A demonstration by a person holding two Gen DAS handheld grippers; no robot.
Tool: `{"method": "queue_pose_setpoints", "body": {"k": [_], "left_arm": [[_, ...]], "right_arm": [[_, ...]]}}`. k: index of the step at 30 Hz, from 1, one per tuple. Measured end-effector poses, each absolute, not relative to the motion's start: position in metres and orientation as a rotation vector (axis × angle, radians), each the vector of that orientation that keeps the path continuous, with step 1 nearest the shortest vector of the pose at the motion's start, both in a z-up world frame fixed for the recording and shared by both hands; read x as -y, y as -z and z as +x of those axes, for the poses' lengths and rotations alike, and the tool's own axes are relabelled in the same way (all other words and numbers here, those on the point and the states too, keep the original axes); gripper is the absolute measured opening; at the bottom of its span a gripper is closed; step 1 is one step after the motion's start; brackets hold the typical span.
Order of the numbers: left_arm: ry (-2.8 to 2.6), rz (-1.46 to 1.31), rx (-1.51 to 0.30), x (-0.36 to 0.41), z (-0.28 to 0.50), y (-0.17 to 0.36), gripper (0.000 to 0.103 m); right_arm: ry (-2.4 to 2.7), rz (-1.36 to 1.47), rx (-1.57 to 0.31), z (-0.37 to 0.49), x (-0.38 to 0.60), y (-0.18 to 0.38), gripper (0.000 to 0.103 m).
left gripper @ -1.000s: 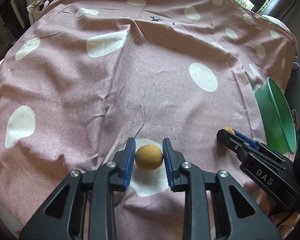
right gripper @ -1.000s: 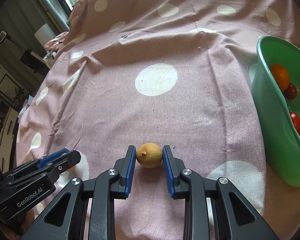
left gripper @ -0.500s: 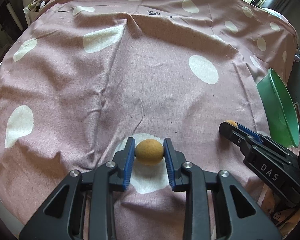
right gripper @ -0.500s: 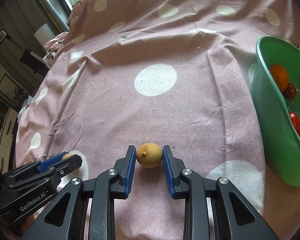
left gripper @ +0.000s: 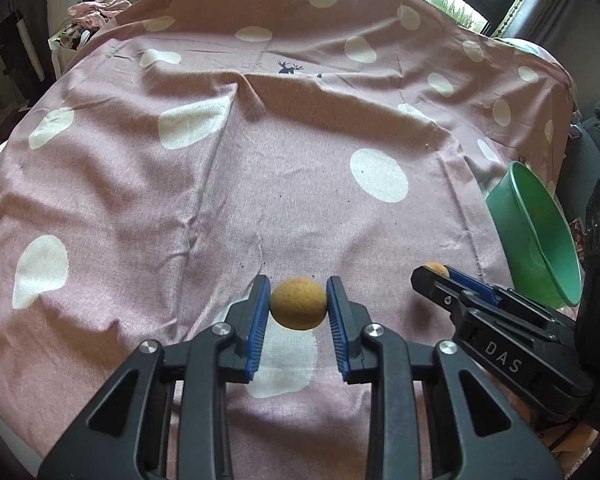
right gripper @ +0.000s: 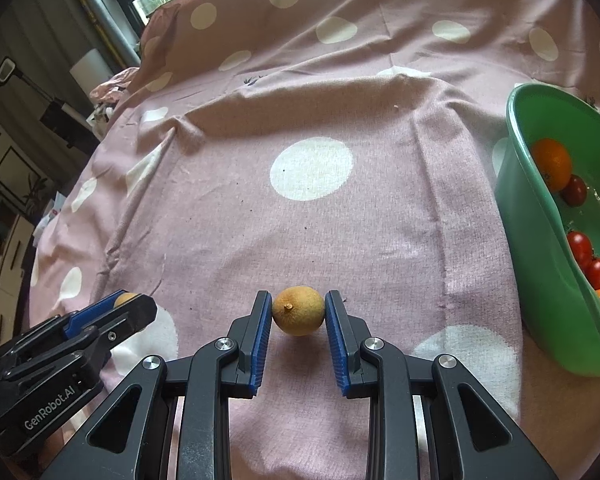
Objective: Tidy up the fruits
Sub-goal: 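Lift both held fruits and carry them toward the green bowl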
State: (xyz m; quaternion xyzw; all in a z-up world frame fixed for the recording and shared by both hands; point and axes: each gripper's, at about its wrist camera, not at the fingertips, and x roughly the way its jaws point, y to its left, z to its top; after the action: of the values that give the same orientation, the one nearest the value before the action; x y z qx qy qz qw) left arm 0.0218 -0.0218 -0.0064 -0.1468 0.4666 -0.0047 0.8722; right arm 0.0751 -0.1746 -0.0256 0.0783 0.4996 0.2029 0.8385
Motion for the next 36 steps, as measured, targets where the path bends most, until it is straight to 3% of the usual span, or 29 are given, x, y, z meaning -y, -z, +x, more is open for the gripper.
{"method": "queue_pose_setpoints", "body": {"k": [20,36], "left_arm": [[-0.024,-0.301,-0.732,0.035,0.004,-0.036,0.029],[0.128,-0.209,-0.626,0.134,0.029,-0.082,0.029]], "right_arm": [[-0.436,0.215,-0.95,0.07,0.193,-0.008,0.029],[-0.298,0.375,-0.741,0.064,0.292,-0.061,0.029]]}}
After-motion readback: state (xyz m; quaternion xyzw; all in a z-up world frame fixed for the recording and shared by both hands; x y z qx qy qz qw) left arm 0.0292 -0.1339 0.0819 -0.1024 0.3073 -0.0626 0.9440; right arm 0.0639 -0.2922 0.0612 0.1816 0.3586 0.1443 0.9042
